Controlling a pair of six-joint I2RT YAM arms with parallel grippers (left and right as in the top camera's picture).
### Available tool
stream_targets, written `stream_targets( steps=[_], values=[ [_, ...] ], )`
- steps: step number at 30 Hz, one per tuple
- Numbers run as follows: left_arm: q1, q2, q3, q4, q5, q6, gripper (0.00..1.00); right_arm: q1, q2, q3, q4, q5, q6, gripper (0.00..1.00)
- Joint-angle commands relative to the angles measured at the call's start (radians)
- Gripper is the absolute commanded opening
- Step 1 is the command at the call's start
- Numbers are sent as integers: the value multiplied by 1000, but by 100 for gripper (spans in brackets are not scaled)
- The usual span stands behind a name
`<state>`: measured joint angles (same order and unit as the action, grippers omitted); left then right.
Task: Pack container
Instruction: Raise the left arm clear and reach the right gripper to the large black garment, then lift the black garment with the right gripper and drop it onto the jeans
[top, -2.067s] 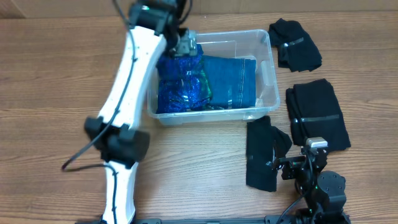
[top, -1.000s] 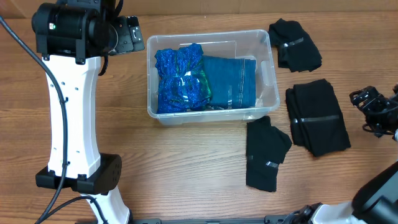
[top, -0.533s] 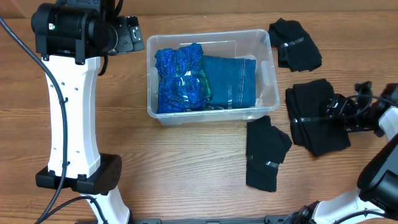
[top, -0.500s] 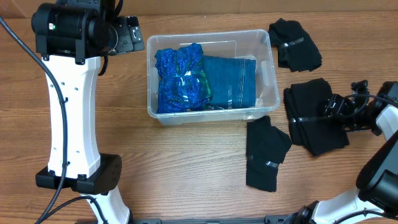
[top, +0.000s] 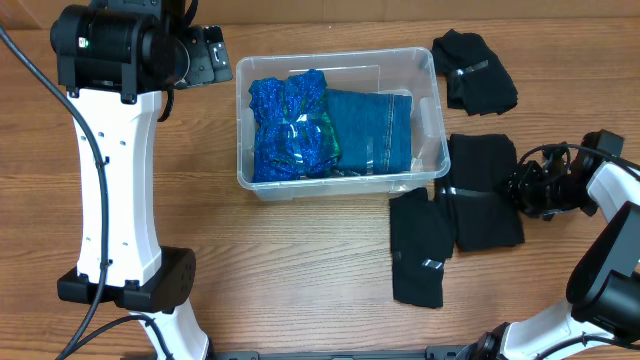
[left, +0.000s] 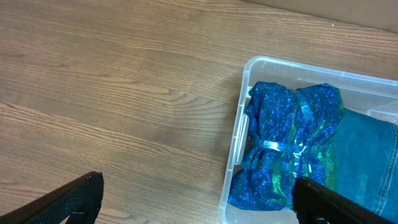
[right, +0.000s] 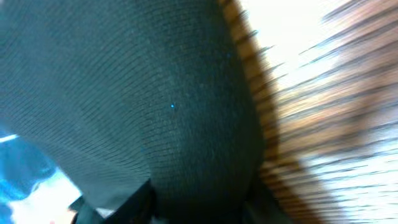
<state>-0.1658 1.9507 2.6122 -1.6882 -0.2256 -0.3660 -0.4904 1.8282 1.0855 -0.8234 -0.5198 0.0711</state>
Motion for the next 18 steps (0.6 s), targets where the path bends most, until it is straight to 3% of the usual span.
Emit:
stream_targets(
  steps=[1, 4, 8, 12, 15, 18],
  values=[
    [3, 6, 8, -1, -18, 8, 100, 4, -61, -2, -22, -170, 3, 24],
    [3, 6, 8, -1, -18, 8, 100, 4, -222, 65, -75, -270, 4, 4],
    [3, 6, 8, -1, -18, 8, 100, 18, -459, 196, -117, -310, 24, 4],
    [3, 6, 8, -1, -18, 8, 100, 108, -625, 266, -2, -330, 207, 4],
    [3, 6, 8, -1, -18, 8, 100, 256, -641, 264, 160, -330, 353, 4],
    [3, 6, 8, -1, -18, 8, 100, 428, -579, 263, 229, -148, 512, 4]
  ],
)
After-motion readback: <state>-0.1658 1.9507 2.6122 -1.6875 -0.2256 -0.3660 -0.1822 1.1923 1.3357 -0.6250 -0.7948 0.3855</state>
